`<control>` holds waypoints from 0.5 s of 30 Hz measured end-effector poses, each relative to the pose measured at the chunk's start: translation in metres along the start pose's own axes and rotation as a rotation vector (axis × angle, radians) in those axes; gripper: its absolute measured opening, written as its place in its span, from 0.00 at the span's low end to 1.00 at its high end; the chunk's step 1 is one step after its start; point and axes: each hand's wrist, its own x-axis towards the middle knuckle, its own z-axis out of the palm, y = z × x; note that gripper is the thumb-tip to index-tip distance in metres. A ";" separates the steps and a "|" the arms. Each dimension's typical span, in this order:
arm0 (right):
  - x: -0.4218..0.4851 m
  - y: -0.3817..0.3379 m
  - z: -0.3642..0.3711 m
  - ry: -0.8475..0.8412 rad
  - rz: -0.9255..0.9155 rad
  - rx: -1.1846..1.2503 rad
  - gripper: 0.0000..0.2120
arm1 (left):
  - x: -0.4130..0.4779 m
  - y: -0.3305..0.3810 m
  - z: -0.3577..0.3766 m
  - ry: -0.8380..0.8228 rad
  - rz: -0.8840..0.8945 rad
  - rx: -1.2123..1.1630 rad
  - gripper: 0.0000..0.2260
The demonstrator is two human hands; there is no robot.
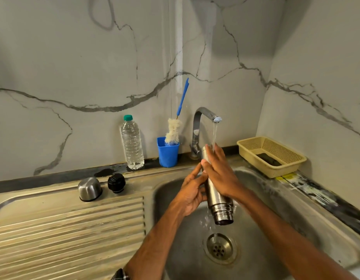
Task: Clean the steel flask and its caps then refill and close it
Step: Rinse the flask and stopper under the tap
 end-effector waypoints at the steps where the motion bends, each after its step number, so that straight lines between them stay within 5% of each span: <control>1: 0.010 0.001 -0.002 0.024 0.027 0.089 0.28 | 0.000 0.001 0.000 -0.006 -0.005 -0.005 0.28; 8: 0.004 0.010 0.004 0.054 0.221 0.551 0.30 | -0.001 0.003 -0.001 0.023 0.001 -0.028 0.27; 15: -0.055 0.011 0.006 -0.045 0.175 0.340 0.47 | 0.001 0.006 -0.004 0.087 0.031 -0.068 0.26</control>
